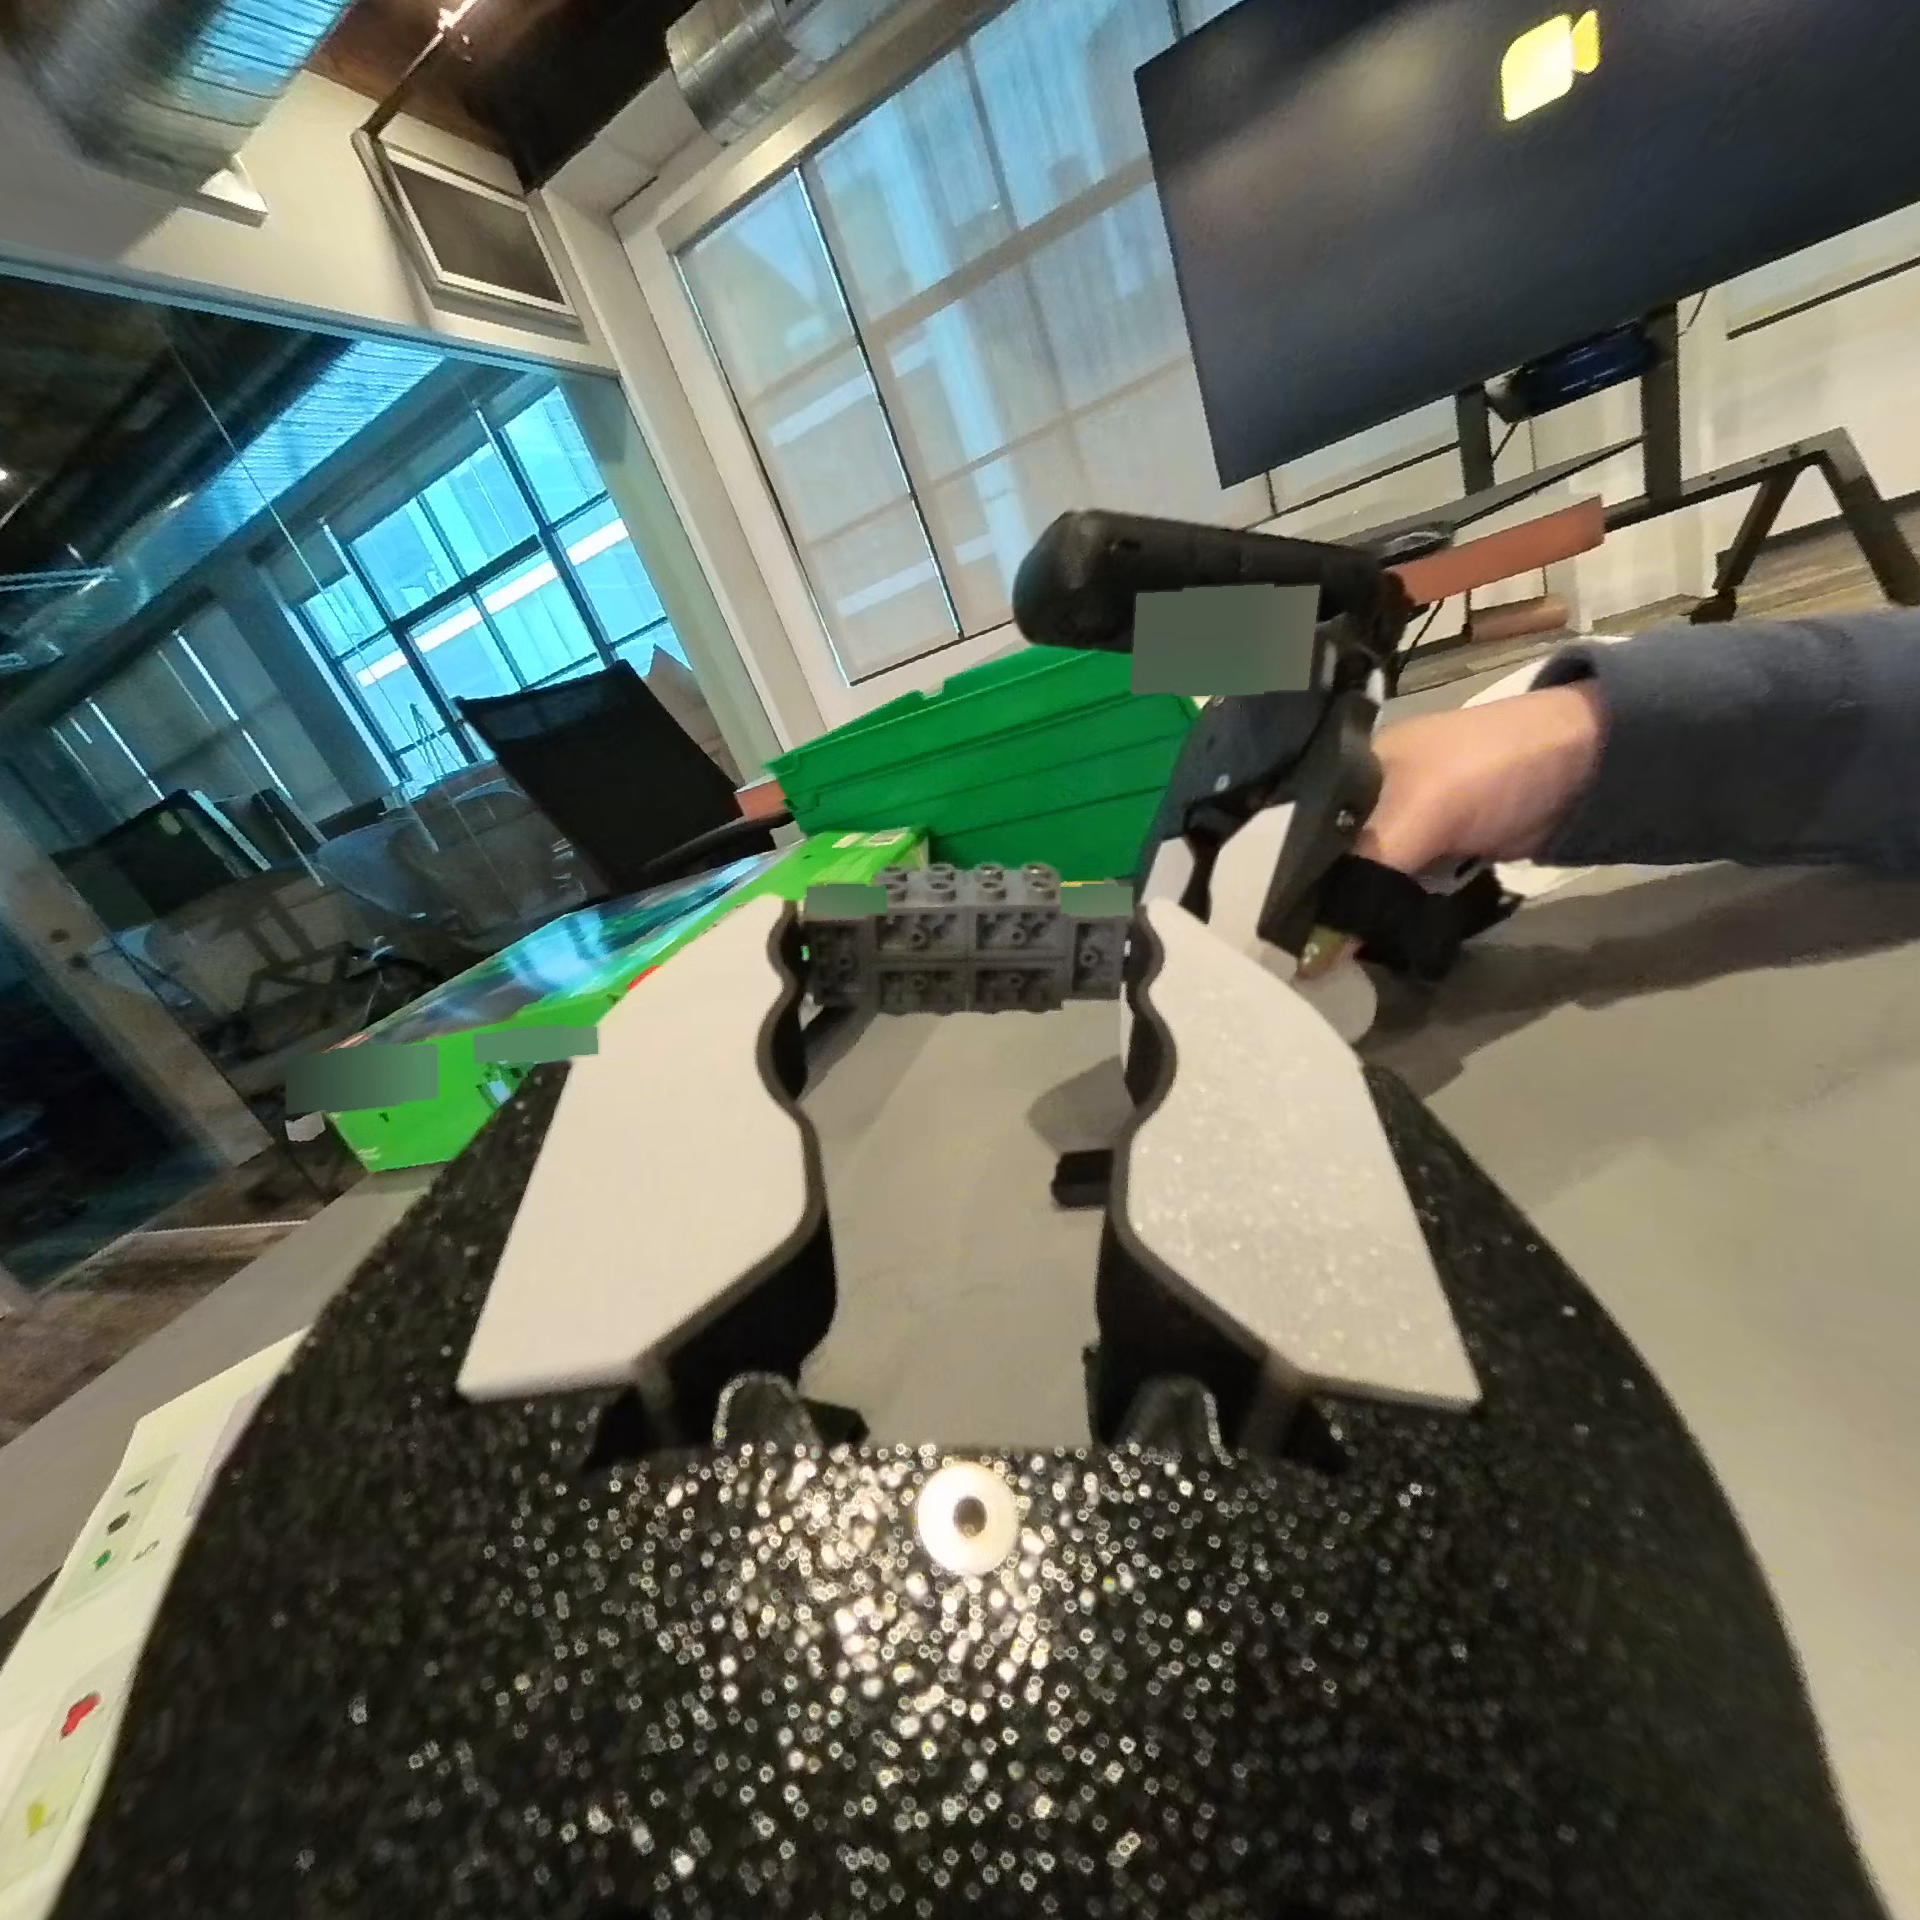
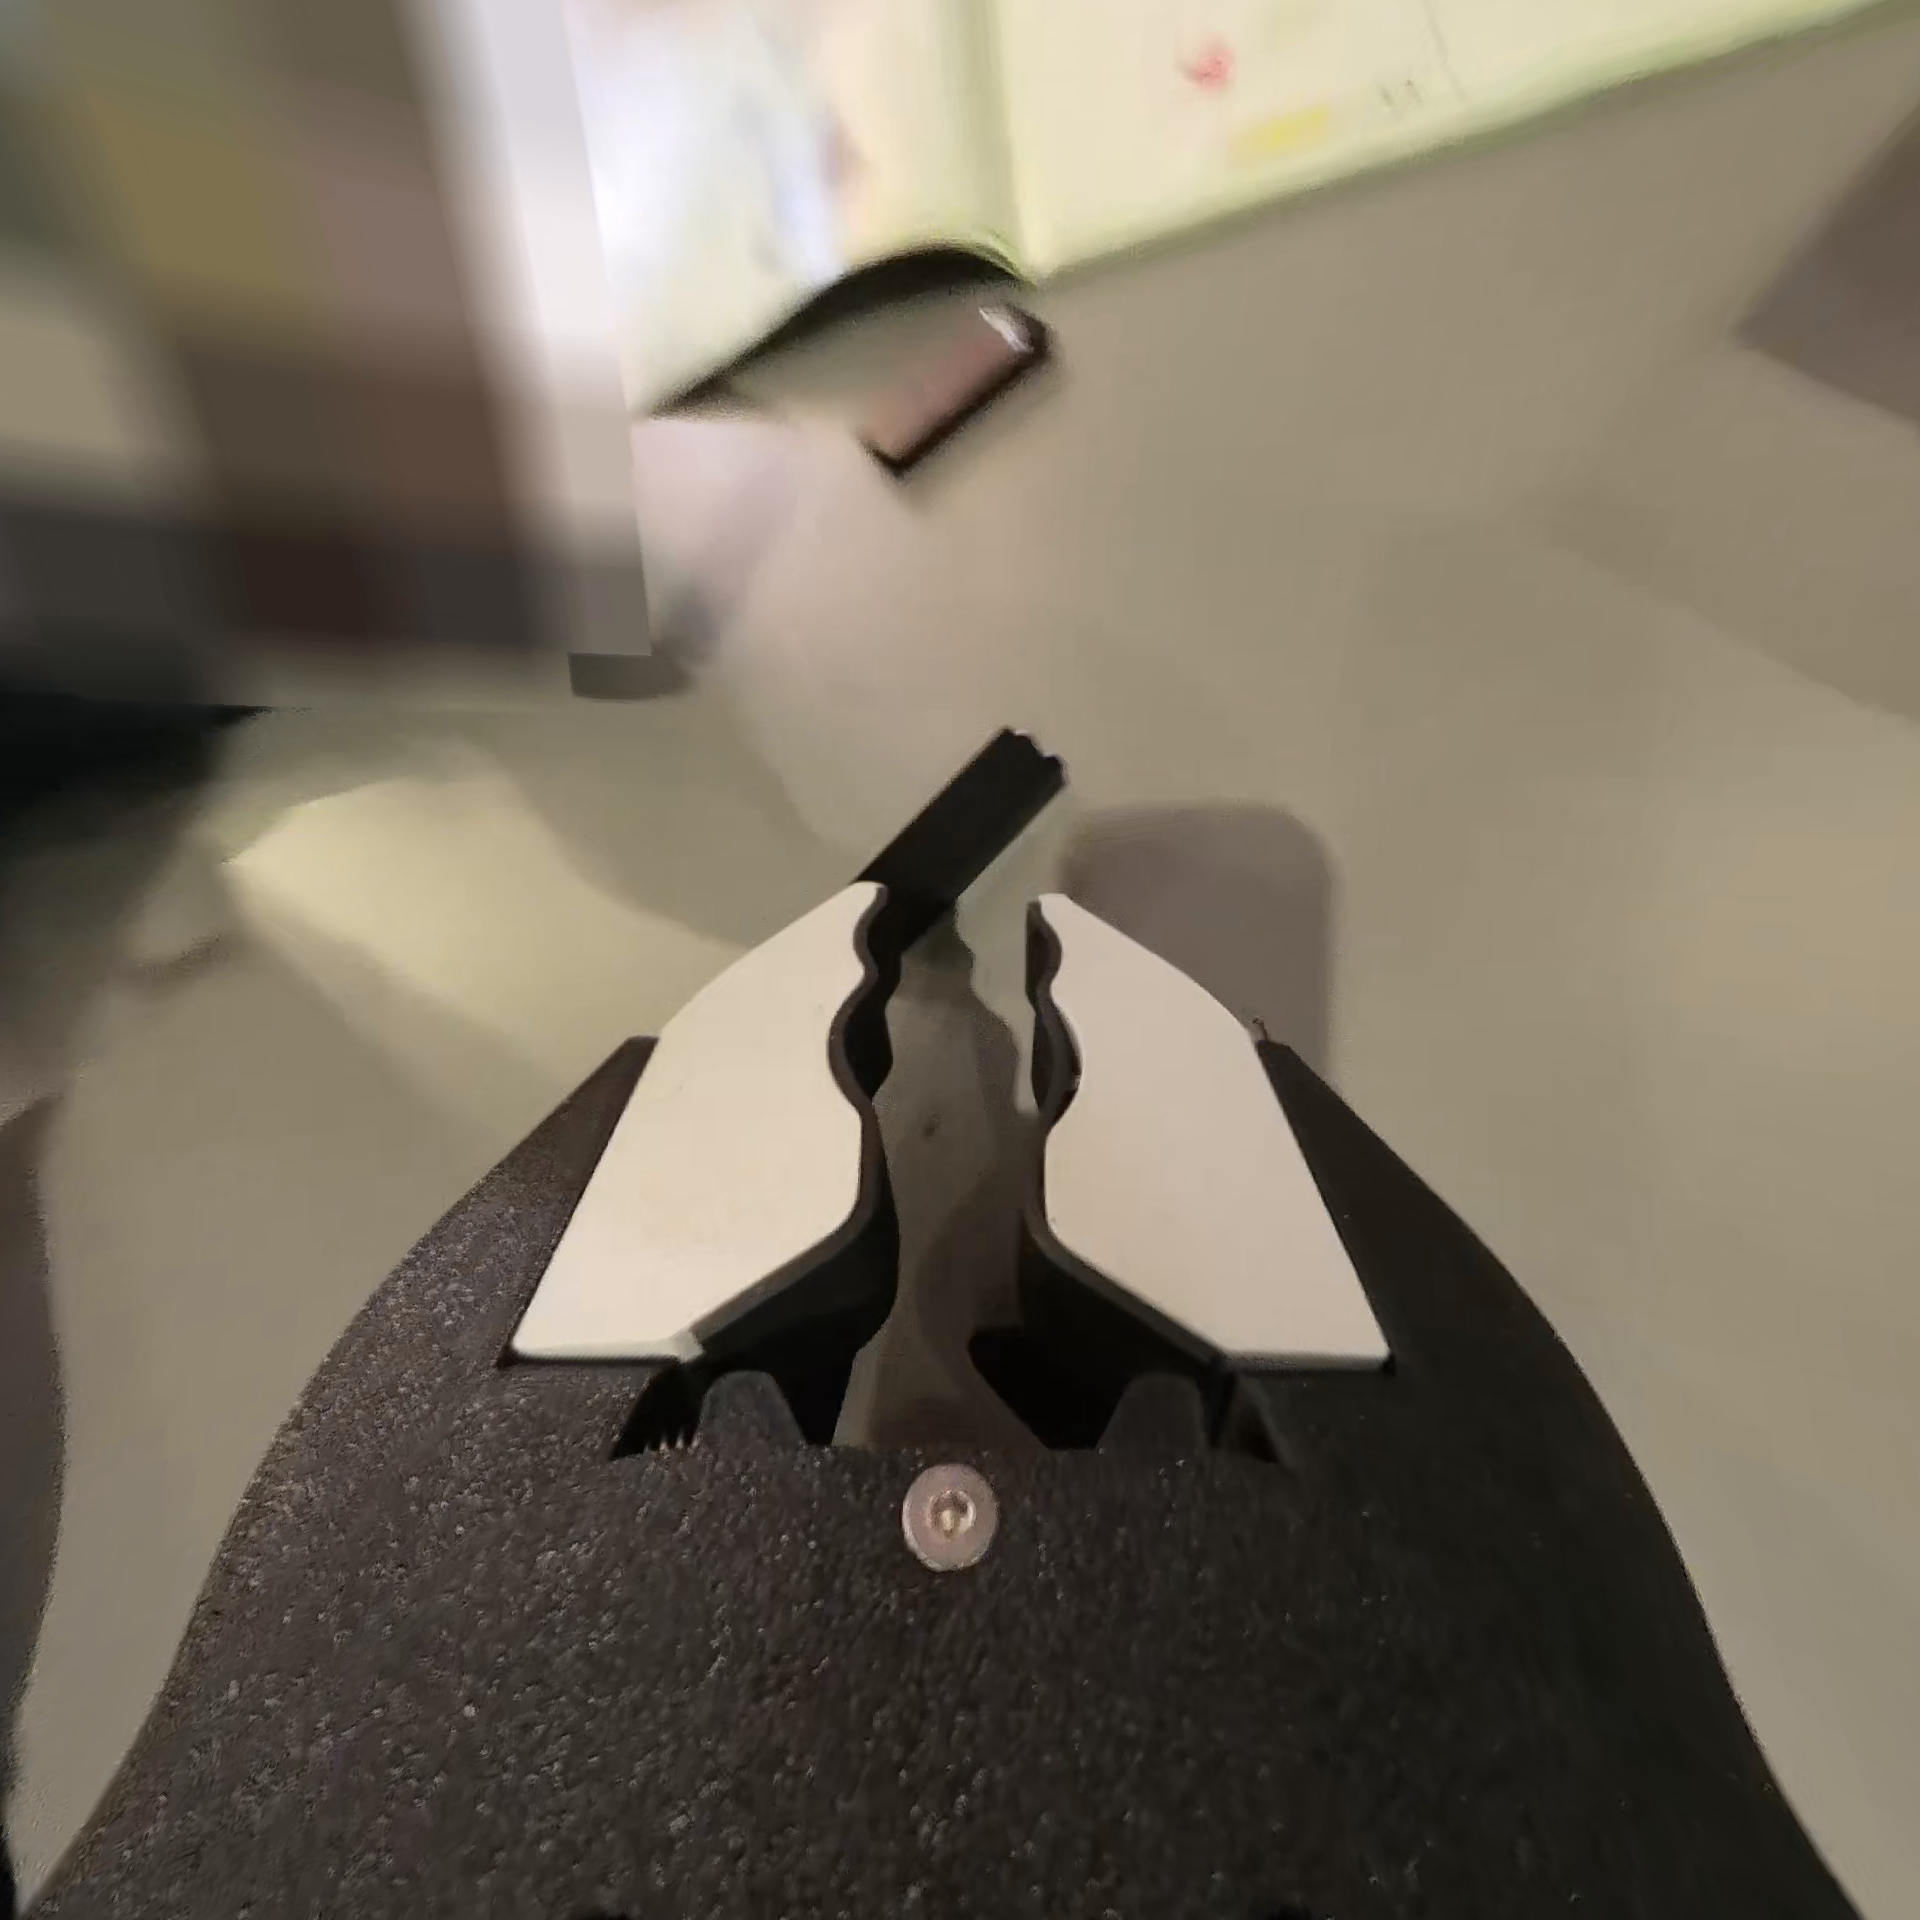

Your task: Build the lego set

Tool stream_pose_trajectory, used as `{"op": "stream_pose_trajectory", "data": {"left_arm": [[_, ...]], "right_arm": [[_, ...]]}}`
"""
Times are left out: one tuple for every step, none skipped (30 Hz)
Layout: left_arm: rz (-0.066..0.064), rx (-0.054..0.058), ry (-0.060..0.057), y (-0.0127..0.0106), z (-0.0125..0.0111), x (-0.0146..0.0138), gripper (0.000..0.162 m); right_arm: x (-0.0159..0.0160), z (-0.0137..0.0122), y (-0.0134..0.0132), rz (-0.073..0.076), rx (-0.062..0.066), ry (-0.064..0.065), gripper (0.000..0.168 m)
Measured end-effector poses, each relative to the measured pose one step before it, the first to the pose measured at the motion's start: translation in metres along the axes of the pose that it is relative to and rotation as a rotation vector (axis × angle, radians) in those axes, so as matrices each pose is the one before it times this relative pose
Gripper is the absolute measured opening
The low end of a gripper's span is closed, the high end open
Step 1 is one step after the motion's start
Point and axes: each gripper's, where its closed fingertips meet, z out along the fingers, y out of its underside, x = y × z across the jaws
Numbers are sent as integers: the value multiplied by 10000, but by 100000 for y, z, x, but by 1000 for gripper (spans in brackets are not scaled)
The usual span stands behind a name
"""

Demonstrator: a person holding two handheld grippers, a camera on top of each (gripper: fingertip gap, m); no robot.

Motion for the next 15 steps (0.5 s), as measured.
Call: {"op": "stream_pose_trajectory", "data": {"left_arm": [[-36, -18, -68, 68, -31, -160, 60], [-33, 8, -51, 23, -34, -123, 60], [-61, 51, -19, -46, -56, -84, 60], [-92, 68, -7, -74, -62, -74, 60], [-104, 82, -14, -105, -76, -93, 60], [-118, 95, -29, -109, -102, -138, 60], [-156, 112, 1, -120, -94, -120, 60], [-216, 142, 64, -152, -92, -60, 60], [-237, 156, 84, -171, -97, -61, 60], [-228, 161, 121, -176, -87, -15, 60], [-276, 158, 206, -165, -62, 87, 60], [-323, 169, 189, -161, -48, 71, 60], [-279, 186, 107, -190, -59, -21, 60], [-188, 134, 38, -147, -72, -98, 60], [-73, 47, -20, -50, -84, -159, 59]], "right_arm": [[73, 246, 65, 105, -224, 255, 23], [37, 258, 2, -1, -176, 224, 23], [138, 220, -113, -14, -199, 332, 23], [314, 47, 21, -134, -194, 271, 23], [293, -106, -163, -167, -103, 178, 23], [259, -120, -109, -64, -88, 22, 23], [216, -154, -161, -113, 7, -78, 23], [106, -289, -434, -411, 59, -132, 24], [210, -266, -252, -698, 32, -65, 24], [229, -222, -343, -897, 44, -120, 23], [-4, -157, -260, -923, 46, -351, 20], [-103, -62, -8, -735, -73, -455, 17], [29, 92, 198, -398, -155, -401, 17], [-46, 115, 195, -50, -195, -539, 16], [-335, 218, 410, 337, -303, -714, 14]]}}
